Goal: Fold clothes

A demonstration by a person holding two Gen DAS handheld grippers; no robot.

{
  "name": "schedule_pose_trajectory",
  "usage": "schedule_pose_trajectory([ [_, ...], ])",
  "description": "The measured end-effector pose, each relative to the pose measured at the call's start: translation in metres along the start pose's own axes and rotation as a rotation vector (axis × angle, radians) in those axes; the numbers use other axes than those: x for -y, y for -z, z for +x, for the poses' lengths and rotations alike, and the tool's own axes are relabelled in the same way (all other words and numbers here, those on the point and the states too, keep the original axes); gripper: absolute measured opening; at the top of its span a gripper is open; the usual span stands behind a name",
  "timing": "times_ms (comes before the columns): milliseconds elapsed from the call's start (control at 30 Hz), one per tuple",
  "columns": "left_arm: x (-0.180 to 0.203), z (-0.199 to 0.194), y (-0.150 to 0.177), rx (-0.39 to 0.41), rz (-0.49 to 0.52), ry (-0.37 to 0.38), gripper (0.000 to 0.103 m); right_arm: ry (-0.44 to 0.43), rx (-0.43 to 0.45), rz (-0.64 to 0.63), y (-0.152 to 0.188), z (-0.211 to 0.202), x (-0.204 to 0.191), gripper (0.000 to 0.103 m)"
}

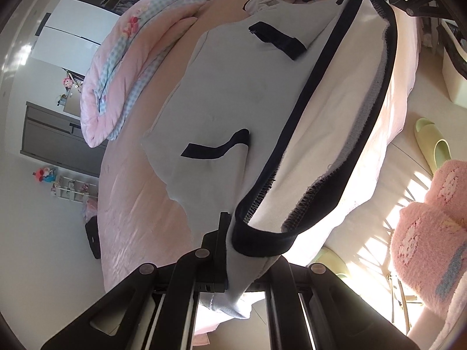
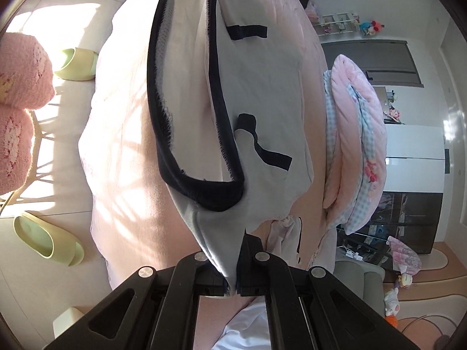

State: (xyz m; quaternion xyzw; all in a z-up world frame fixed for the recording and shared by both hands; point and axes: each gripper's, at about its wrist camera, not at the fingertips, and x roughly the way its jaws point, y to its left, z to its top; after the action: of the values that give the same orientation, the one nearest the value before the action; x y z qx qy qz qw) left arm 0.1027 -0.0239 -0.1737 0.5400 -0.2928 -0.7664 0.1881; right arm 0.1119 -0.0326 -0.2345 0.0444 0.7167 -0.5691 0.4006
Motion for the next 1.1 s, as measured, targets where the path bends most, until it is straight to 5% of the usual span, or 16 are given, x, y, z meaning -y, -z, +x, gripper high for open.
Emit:
schedule_pose_trajectory([
  [600, -0.067, -0.005, -0.040, 0.038, -0.071, -0.113, 0.003, 0.057, 0.009, 0.093, -0.008, 0.009, 0.079, 0.001],
  [867, -0.074, 0.008, -0.055, 0.056, -0.069, -0.213, 0.003, 0.075, 0.001, 0.146, -0.014, 0.028, 0.104, 0.001],
  [1100, -0.090, 0.032, -0.067, 0.050, -0.105, -0.221, 0.004, 0.076, -0.009, 0.163, -0.021, 0.054, 0.125, 0.001],
])
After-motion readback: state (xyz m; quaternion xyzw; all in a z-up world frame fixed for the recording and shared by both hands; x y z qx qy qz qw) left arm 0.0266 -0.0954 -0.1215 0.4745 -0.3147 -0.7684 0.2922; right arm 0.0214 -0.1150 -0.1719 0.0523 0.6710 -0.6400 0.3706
